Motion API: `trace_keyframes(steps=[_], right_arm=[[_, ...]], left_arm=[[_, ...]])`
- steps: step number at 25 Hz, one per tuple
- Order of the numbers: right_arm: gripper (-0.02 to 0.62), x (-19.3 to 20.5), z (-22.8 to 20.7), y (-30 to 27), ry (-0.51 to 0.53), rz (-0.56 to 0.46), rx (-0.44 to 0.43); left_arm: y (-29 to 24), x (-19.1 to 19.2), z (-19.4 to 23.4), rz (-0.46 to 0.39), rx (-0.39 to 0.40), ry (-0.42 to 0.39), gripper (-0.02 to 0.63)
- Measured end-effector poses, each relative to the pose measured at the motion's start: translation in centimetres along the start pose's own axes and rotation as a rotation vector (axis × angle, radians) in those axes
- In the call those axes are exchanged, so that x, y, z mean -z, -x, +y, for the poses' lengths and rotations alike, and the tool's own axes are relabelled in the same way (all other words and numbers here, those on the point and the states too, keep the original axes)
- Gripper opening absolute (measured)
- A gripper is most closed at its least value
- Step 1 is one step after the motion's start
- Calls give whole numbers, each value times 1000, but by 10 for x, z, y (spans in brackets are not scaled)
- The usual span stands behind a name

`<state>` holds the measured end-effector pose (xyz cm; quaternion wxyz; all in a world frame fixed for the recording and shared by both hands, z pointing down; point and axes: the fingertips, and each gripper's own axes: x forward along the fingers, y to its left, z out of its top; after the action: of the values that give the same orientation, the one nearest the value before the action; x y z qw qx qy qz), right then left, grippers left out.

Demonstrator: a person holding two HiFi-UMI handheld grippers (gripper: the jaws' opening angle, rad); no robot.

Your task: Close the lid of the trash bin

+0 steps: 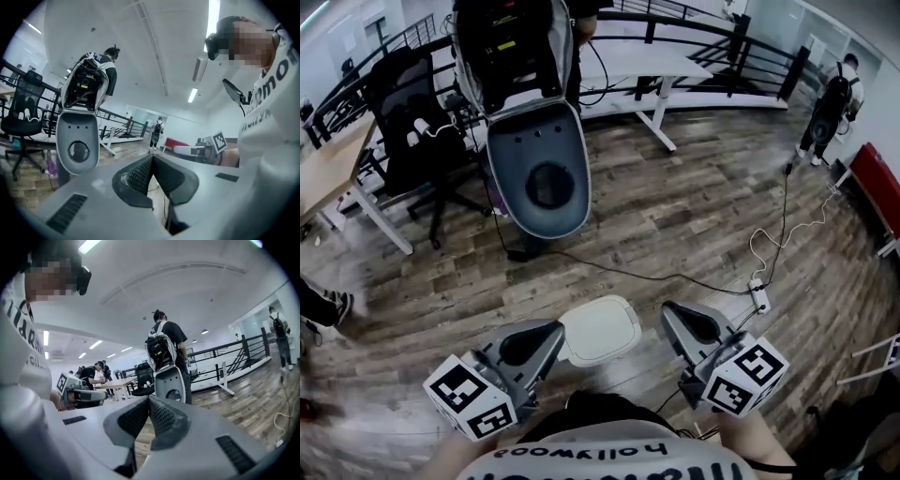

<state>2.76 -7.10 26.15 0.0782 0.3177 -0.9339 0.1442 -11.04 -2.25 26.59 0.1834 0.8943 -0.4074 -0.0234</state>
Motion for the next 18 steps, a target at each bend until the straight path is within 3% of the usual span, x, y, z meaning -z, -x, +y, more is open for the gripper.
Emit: trace_keyframes(steps=[10,18], right_arm=[[8,13,-20,28,53,79,-36],[8,25,-27,37,29,86,-39]], left_arm=[[7,5,-5,-3,-141,-48,8],[11,3,-5,-10,-170,-28,7]])
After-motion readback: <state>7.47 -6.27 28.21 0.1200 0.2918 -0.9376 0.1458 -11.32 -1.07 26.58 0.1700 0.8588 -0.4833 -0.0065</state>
